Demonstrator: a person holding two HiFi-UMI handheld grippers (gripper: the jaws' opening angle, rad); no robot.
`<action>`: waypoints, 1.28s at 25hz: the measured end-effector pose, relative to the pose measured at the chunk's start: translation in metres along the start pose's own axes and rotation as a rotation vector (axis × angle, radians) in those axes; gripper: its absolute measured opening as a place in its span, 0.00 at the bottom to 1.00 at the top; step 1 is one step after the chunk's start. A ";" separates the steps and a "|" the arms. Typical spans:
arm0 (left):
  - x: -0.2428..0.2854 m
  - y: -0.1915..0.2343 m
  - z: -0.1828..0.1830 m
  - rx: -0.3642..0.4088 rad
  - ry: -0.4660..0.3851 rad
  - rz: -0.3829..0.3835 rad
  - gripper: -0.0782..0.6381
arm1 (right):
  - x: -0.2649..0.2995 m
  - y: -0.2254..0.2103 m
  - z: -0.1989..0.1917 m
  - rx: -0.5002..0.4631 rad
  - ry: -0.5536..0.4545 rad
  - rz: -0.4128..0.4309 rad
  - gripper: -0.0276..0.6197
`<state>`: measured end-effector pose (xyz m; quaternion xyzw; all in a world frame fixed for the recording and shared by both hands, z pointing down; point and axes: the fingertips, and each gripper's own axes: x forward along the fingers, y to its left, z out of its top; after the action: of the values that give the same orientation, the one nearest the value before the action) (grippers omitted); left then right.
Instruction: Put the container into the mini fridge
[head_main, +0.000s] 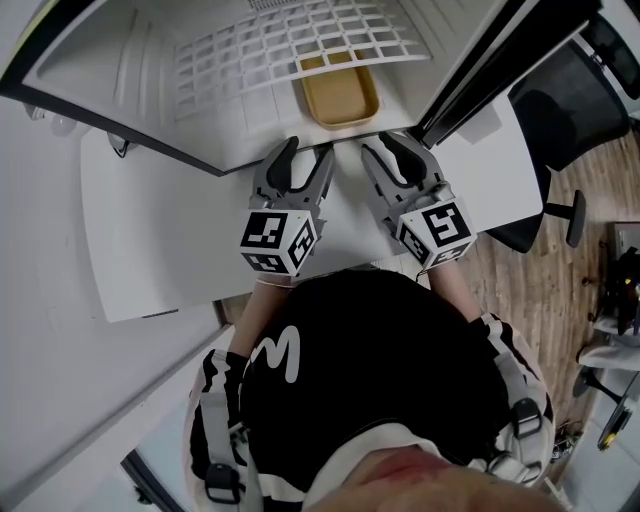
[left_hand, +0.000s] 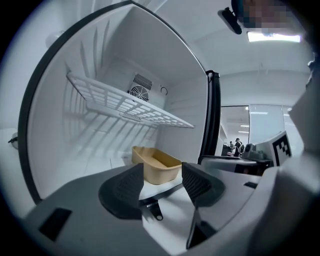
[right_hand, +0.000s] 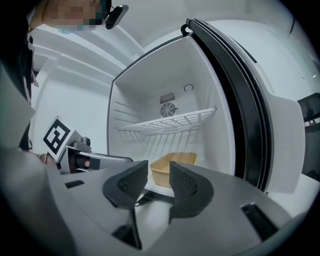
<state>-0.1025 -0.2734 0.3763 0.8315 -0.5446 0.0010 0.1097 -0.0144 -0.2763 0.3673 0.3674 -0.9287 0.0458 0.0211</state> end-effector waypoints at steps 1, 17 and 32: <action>-0.003 -0.003 0.004 0.008 -0.012 -0.007 0.45 | -0.001 0.002 0.003 0.001 -0.006 0.005 0.26; -0.029 -0.008 0.047 0.116 -0.114 -0.001 0.29 | -0.006 0.025 0.054 -0.025 -0.117 0.043 0.18; -0.038 -0.016 0.069 0.137 -0.151 -0.031 0.14 | -0.016 0.032 0.081 0.001 -0.196 0.047 0.07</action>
<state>-0.1116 -0.2452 0.3015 0.8431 -0.5370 -0.0260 0.0114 -0.0249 -0.2502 0.2834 0.3481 -0.9347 0.0107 -0.0712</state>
